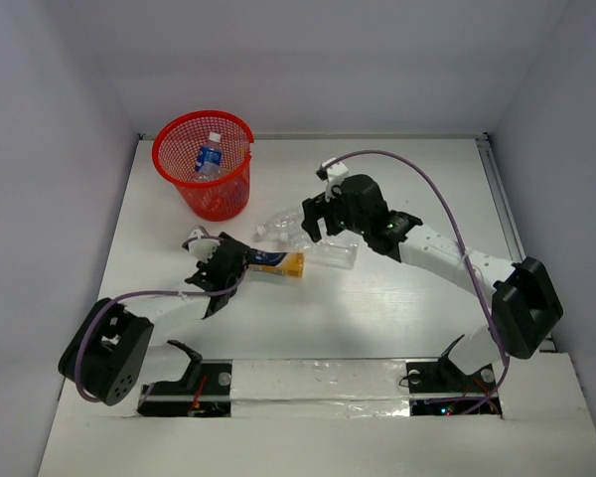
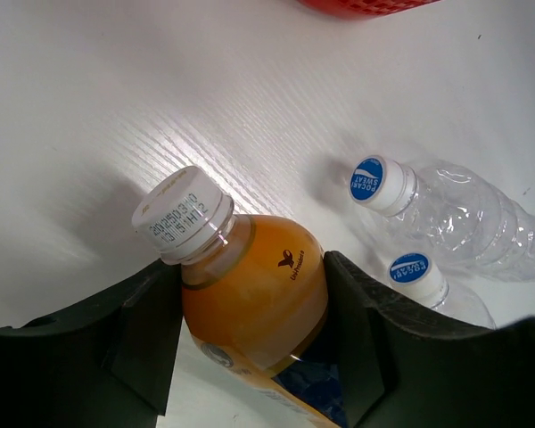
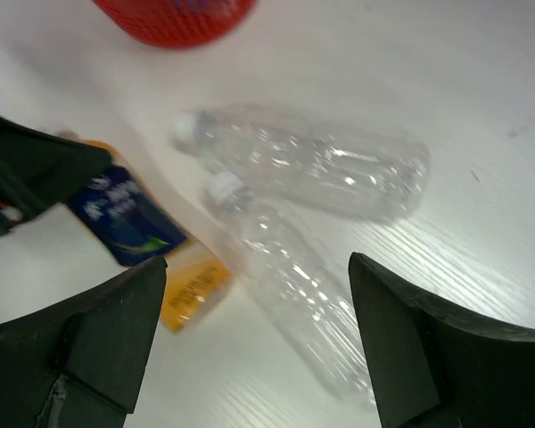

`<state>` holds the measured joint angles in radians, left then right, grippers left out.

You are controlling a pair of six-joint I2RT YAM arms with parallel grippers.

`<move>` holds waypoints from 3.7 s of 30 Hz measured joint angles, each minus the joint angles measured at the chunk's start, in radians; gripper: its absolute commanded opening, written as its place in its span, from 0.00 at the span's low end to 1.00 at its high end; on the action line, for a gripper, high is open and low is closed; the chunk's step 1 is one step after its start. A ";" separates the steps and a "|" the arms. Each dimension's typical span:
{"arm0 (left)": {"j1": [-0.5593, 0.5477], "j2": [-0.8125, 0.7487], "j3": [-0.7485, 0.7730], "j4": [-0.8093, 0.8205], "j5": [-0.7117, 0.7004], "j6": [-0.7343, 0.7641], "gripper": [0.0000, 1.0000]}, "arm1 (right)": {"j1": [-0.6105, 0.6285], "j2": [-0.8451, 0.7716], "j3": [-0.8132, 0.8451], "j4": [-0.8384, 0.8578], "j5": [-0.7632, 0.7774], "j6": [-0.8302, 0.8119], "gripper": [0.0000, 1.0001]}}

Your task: Put the plastic bottles in the bin

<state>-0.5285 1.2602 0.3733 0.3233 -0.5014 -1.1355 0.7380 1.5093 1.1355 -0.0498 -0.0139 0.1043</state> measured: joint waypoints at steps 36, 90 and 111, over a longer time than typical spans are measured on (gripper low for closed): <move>0.223 -0.127 1.035 -0.650 -0.089 0.728 0.35 | -0.032 0.384 0.225 -0.349 -0.172 -0.180 0.92; 0.190 0.801 1.154 0.959 -0.772 2.580 0.72 | 0.024 -0.009 -0.034 -0.151 -0.406 -0.055 0.65; 0.118 0.702 1.429 0.738 -0.835 2.195 0.99 | 0.025 -0.096 -0.058 -0.095 -0.523 -0.053 0.64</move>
<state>-0.4107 1.9617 1.8027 1.0615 -1.3365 1.0599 0.7628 1.4132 1.0779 -0.1448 -0.5373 0.0513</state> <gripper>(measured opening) 0.990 0.690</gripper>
